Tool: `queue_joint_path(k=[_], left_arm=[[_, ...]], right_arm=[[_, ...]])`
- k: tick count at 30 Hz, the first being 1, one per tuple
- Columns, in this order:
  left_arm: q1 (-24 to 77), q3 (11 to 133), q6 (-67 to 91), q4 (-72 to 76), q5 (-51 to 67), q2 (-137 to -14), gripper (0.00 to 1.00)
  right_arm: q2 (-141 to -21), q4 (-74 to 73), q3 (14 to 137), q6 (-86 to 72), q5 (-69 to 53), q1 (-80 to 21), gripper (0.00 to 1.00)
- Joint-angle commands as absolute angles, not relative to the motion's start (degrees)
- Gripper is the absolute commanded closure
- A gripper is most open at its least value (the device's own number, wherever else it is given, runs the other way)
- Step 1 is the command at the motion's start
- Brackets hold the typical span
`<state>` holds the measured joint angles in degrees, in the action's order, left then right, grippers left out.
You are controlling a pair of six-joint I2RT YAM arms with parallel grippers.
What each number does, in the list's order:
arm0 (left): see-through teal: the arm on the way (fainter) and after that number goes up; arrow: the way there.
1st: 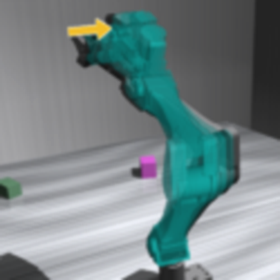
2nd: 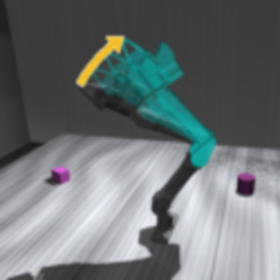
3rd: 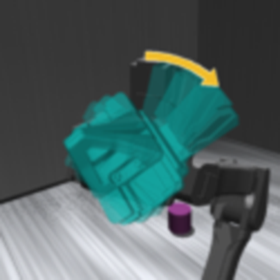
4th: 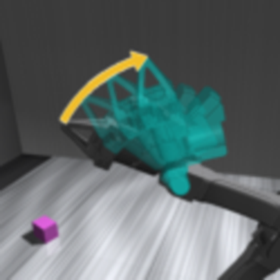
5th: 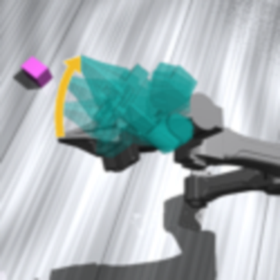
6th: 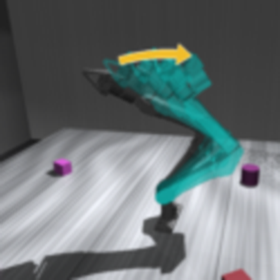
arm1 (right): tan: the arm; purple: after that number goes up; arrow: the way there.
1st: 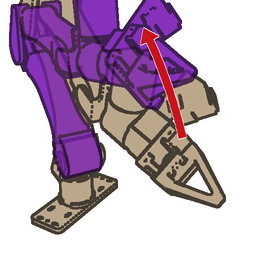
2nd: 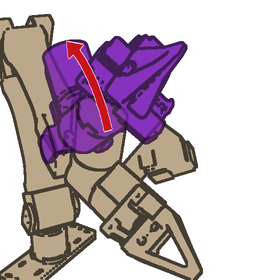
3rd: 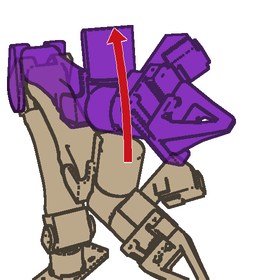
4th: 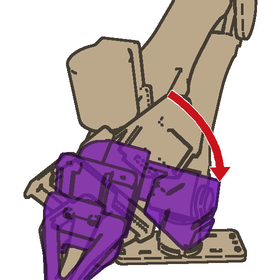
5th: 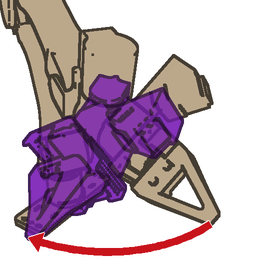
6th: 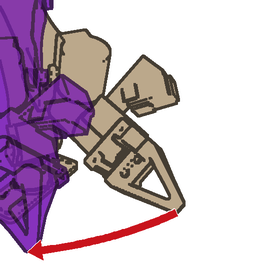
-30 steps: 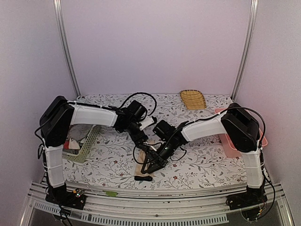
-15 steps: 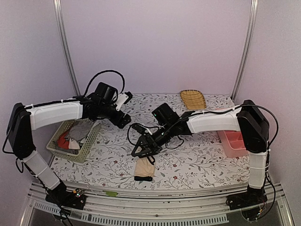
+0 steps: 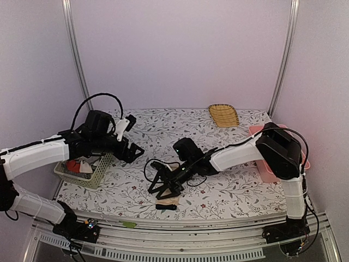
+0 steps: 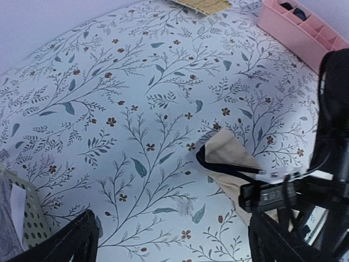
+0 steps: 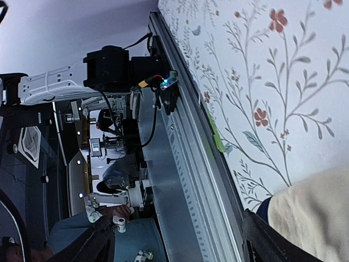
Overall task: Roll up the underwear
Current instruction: Smooth out the underwear at the corner of the board.
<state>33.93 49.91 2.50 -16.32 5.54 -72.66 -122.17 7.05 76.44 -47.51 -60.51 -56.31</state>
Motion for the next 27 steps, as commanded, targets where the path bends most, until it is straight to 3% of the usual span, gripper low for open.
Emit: queue_joint_path(k=[1,6,14,16,22,27], left_arm=[[35.44,45.18,3.09,-13.19,14.68,-67.79,0.04],[42.71,40.54,0.19,-14.03,11.92,-62.28,0.09],[51.21,32.62,-8.55,-11.71,7.66,-50.03,0.24],[53.79,32.5,-10.87,-13.22,6.09,-50.76,0.28],[63.68,32.17,-17.14,-13.94,-2.45,-56.72,0.36],[69.5,31.3,-21.06,-10.81,-6.8,-62.98,0.4]], right_arm=[[-128.79,13.89,72.54,-53.7,-61.06,-56.15,0.2],[-131.49,13.89,71.87,-53.38,-60.82,-55.14,0.23],[-119.85,12.78,70.36,-54.55,-58.68,-55.19,0.3],[-118.01,11.37,70.1,-54.37,-57.77,-55.13,0.37],[-118.47,3.58,69.04,-50.08,-52.79,-55.19,0.69],[-121.75,2.22,68.79,-49.03,-50.82,-55.16,0.84]])
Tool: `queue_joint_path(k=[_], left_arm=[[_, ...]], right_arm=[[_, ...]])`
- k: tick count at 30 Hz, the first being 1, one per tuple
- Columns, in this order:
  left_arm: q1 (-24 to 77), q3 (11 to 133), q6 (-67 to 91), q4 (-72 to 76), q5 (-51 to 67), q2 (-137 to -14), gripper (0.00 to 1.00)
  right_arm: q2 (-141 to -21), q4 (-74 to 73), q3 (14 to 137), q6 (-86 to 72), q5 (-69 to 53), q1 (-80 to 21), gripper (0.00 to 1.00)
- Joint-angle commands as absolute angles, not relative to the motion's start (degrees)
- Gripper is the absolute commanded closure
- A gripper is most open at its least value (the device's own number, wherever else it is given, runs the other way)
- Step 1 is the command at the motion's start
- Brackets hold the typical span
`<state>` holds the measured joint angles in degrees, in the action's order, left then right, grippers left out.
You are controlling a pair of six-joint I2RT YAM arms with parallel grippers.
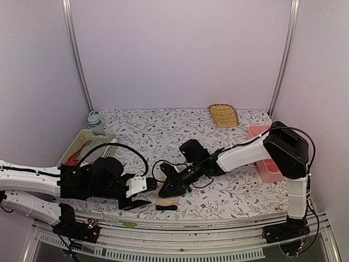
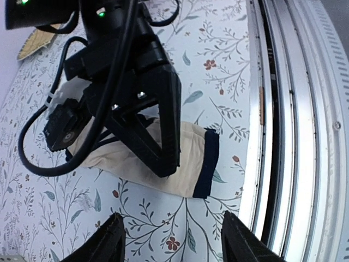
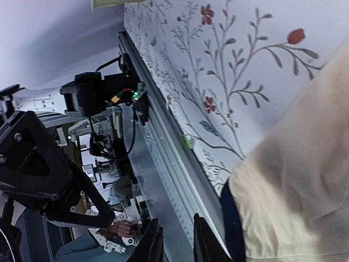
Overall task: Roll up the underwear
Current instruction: Smooth out the underwear at the corner of the board, then pick up the underwear from the corner of the board.
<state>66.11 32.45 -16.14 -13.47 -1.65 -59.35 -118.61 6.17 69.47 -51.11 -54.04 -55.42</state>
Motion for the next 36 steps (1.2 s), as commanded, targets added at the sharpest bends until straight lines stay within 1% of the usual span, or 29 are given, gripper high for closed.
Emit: queue_joint_path(k=[1,7,10,20,25,28,34,35,36], left_arm=[[70.17,31.29,-21.44,-10.15,-7.33,-64.21,0.41],[72.35,31.4,-23.13,-5.56,-6.77,-72.58,0.44],[73.42,31.93,-24.18,-4.18,-8.61,-77.05,0.45],[74.27,32.44,-27.69,2.58,-14.32,-86.28,0.56],[74.27,33.43,-30.26,4.5,-13.83,-89.82,0.6],[74.27,34.05,-30.77,3.59,-12.88,-91.93,0.69],[73.54,37.73,-28.53,-4.93,-5.25,-94.29,0.97],[73.3,38.2,-28.27,-6.15,-3.44,-93.92,1.0],[72.96,38.54,-28.04,-7.16,-1.32,-93.42,1.0]], right_arm=[[-122.7,1.93,68.82,-48.78,-50.85,-55.19,0.87],[-128.54,2.37,68.73,-46.93,-51.14,-55.21,1.0],[-130.6,2.34,66.98,-45.94,-50.53,-55.02,1.0],[-131.42,3.18,64.28,-45.7,-50.63,-54.83,1.0],[-131.48,3.13,64.6,-45.61,-51.12,-54.69,1.0],[-131.21,3.22,64.61,-45.53,-51.54,-54.45,1.0],[-127.67,3.82,64.6,-45.62,-51.13,-53.03,1.0],[-126.49,3.86,64.42,-45.42,-50.63,-52.57,1.0],[-125.05,4.02,64.17,-45.18,-49.88,-52.11,1.0]])
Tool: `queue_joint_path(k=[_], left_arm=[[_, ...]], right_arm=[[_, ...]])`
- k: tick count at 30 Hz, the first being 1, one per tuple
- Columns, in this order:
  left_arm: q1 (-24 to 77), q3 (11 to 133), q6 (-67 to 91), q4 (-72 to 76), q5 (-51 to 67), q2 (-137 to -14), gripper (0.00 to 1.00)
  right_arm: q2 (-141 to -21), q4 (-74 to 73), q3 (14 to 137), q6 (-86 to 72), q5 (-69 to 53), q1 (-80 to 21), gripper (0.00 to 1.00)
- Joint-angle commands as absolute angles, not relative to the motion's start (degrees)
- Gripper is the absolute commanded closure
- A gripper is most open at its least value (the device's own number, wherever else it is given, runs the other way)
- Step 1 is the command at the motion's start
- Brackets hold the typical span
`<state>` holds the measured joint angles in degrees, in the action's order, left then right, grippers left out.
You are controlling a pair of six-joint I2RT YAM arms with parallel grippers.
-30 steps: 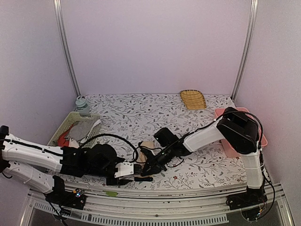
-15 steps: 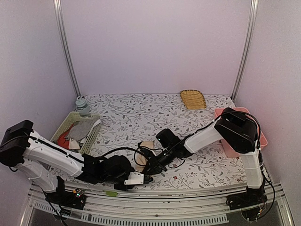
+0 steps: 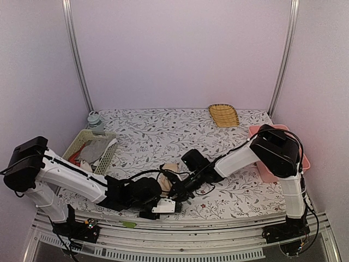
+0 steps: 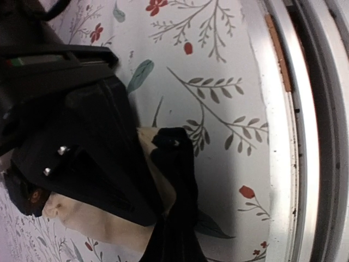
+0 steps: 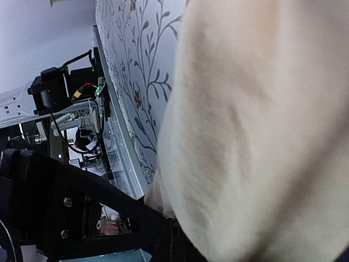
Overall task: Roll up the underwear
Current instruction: Pick up the underwear from the corner of the board.
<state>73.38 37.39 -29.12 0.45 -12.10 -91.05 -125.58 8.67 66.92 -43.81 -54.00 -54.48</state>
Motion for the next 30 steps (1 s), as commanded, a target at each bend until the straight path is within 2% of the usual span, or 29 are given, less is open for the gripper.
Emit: queue_joint_path(k=[1,6,8,14,20,25,30], left_arm=[[72.54,38.84,-27.96,-8.3,0.69,-92.93,1.0],[69.12,41.44,-26.96,-14.71,12.05,-92.86,1.0],[67.85,42.84,-26.45,-16.87,15.16,-93.64,1.0],[64.09,46.54,-26.96,-22.39,22.34,-95.9,1.0],[59.83,50.23,-27.51,-26.78,29.15,-99.88,1.0],[56.72,54.67,-27.6,-31.0,34.52,-106.03,1.0],[55.43,57.39,-27.96,-33.49,36.57,-109.77,1.0]], right_arm=[[-123.36,4.28,63.52,-44.89,-48.89,-51.61,1.0],[-114.71,4.82,59.97,-40.7,-42.3,-50.45,0.72],[-111.63,5.61,57.44,-39.13,-40.19,-50.44,0.65],[-97.81,11.19,43.42,-36.4,-30.07,-51.63,0.58],[-80.65,14.86,32.11,-31.12,-17.0,-59.07,0.52],[-77.66,14.34,30.1,-25.27,-11.57,-66.07,0.48],[-81.87,12.02,33.96,-15.47,-6.65,-73.01,0.45]])
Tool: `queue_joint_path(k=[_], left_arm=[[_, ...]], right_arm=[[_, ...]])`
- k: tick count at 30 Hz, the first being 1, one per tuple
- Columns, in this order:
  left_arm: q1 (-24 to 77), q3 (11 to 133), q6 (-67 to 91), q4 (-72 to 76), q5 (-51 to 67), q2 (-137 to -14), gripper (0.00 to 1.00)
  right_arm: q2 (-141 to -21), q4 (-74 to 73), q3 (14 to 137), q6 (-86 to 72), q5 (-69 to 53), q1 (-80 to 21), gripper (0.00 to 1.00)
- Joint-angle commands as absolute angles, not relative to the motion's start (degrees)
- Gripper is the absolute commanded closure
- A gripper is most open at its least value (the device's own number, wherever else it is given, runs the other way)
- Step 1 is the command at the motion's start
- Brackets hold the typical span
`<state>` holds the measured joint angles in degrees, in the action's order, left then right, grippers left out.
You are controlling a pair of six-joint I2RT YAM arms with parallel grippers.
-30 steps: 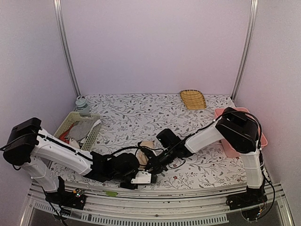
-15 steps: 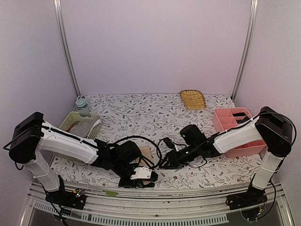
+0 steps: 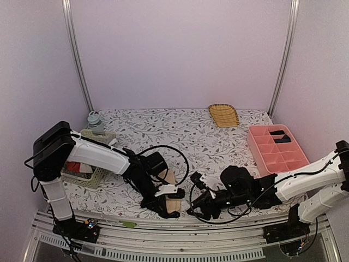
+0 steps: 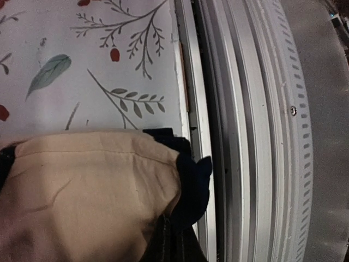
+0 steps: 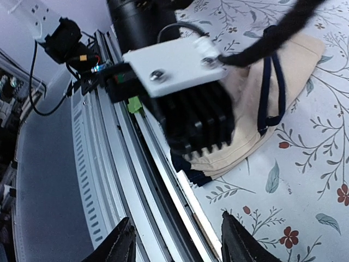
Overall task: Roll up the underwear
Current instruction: Pick up the underwear from the corner of the board, then roll the underwear at the corner of the board.
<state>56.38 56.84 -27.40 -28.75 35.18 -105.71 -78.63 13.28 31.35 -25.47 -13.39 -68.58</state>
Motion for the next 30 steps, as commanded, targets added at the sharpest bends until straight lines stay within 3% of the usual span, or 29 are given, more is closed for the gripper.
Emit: queue_joint_path(k=[1,18,30], left_arm=[[55.38,57.61,-27.95,-33.63,36.71,-109.97,1.0],[54.88,58.15,-28.21,-34.01,36.63,-110.89,1.0],[54.68,57.76,-28.63,-33.58,35.3,-110.54,1.0]], right_arm=[[-83.19,11.54,35.09,-14.06,-5.87,-73.9,0.45],[-99.53,11.07,47.85,4.46,-2.27,-78.78,0.42],[-107.57,8.45,50.84,9.11,0.37,-78.76,0.51]])
